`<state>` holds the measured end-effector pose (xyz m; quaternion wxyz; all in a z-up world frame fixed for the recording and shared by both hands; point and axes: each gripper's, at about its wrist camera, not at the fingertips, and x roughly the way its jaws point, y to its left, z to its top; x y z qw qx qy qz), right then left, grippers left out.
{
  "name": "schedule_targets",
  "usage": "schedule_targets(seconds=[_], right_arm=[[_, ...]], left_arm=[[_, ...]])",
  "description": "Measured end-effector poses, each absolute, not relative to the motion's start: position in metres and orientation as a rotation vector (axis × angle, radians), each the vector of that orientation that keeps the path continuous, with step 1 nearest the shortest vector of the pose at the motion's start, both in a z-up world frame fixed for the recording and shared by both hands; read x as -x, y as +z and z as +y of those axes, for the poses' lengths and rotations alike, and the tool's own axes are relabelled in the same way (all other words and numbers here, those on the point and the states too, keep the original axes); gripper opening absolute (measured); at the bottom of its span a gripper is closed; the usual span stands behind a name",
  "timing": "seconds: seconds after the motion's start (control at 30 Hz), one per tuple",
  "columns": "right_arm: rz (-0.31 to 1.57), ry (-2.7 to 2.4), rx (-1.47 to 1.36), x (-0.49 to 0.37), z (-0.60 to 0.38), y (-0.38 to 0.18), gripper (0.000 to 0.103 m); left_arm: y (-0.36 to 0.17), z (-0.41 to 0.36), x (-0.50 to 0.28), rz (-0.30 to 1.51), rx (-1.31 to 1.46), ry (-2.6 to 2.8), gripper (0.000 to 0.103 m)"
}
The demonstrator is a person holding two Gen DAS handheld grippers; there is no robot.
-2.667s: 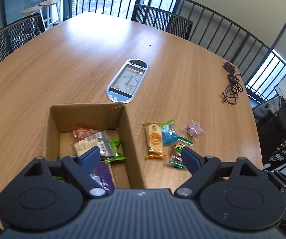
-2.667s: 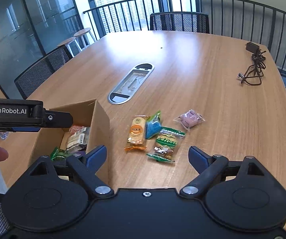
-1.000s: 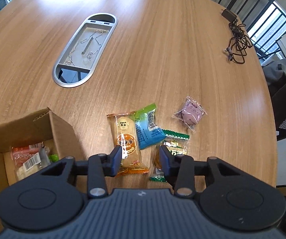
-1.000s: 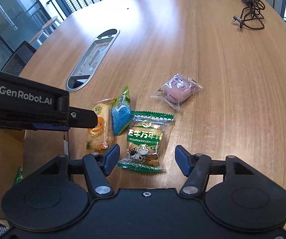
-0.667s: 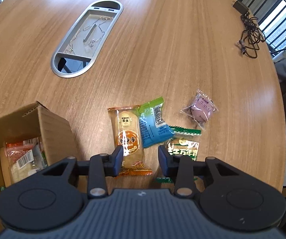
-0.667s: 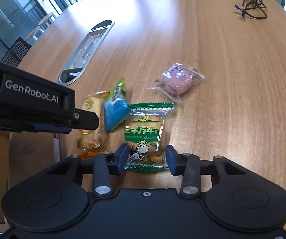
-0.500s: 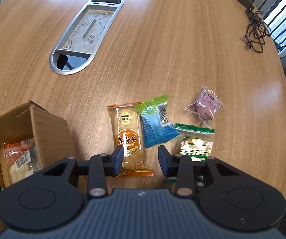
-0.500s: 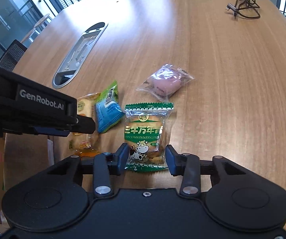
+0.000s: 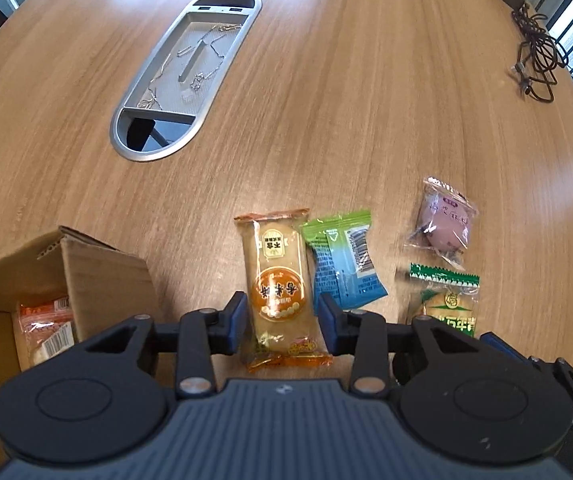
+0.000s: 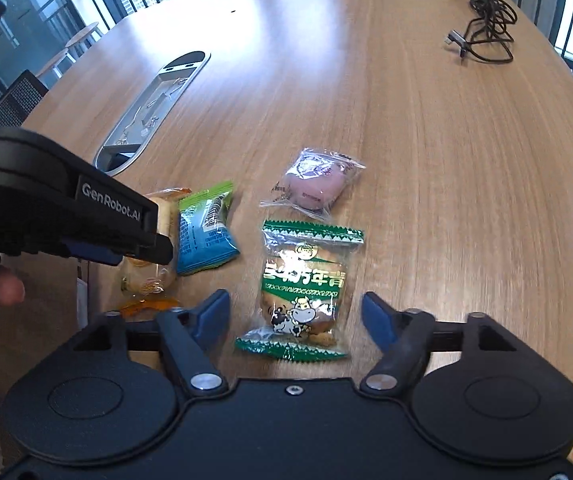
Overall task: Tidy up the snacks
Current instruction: 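Grasp the yellow-orange bread packet with the left gripper while the right grasps the green milk candy packet, then carry both packets over the box and open both grippers inside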
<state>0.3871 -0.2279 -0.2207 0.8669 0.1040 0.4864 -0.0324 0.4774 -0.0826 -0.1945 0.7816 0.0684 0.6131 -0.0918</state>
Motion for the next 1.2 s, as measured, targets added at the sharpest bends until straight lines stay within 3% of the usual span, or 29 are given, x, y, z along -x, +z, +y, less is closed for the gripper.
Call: schedule_targets(seconds=[0.17, 0.27, 0.53, 1.2], right_arm=[[1.023, -0.089, -0.188, -0.394, -0.226, -0.228, 0.069], [1.019, -0.102, -0.168, -0.395, -0.228, -0.227, 0.049], [1.039, -0.111, -0.170, -0.387, -0.236, -0.224, 0.048], [0.941, -0.073, -0.157, -0.359, -0.225, -0.174, 0.047]], left_arm=[[-0.201, -0.079, -0.485, 1.341, -0.122, -0.173, 0.041], [-0.203, -0.081, -0.487, 1.346, -0.117, -0.168, 0.041], [-0.214, -0.076, -0.484, 1.382, -0.076, -0.160, 0.033], [-0.150, -0.061, -0.448, 1.249, -0.008, -0.192, 0.033]])
